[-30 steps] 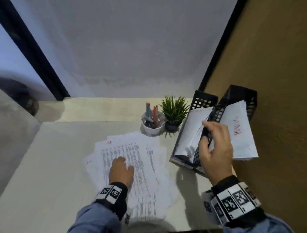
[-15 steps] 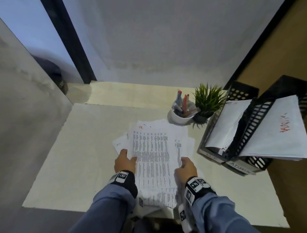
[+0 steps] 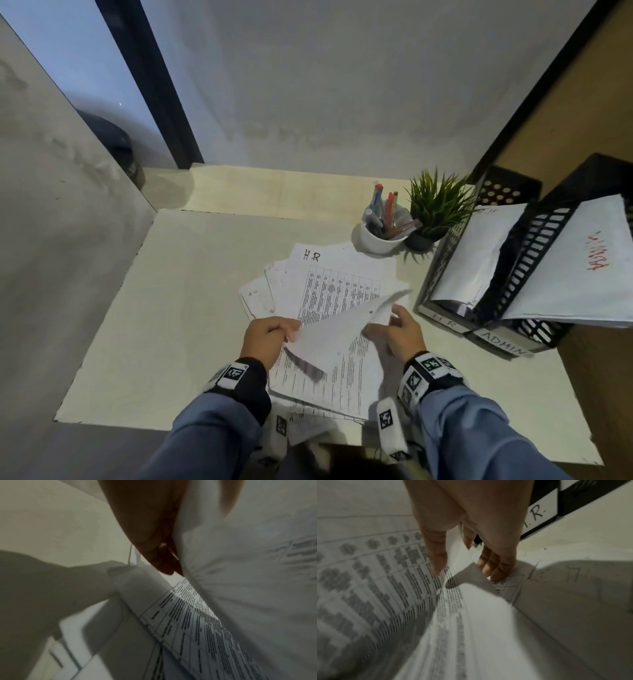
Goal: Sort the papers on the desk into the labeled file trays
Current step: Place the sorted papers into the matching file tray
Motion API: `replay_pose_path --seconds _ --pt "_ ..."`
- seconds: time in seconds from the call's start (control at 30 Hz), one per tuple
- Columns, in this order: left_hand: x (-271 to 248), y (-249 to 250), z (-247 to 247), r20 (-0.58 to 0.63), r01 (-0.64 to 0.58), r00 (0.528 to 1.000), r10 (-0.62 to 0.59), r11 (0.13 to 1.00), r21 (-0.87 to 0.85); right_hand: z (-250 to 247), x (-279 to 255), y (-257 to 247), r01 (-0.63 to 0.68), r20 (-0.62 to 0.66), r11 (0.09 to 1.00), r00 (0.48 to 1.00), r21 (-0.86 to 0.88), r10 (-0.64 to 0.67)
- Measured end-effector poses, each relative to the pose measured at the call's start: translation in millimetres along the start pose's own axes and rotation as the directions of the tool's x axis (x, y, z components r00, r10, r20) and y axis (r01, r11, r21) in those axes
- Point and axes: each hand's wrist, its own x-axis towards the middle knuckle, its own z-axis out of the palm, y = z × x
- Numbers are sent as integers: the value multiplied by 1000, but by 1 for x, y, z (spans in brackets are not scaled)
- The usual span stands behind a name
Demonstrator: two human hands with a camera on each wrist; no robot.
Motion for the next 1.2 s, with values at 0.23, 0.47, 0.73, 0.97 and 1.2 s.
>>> replay_pose_path --seconds 0.23,0.47,0.73,0.97,1.2 --pt "14 7 2 -241 68 971 -6 967 247 -11 16 20 -98 -88 979 990 179 115" --pt "23 19 8 -212 64 976 47 870 489 -19 14 23 -105 -5 961 994 256 109" --pt "17 6 -2 -65 -103 989 134 929 357 -29 17 24 -114 6 917 993 381 120" --pt "8 10 0 63 100 993 -97 994 -51 -28 15 22 -118 -46 919 988 377 146" --pt "-3 31 7 205 190 959 -198 980 60 -22 10 14 -53 -71 931 994 362 84"
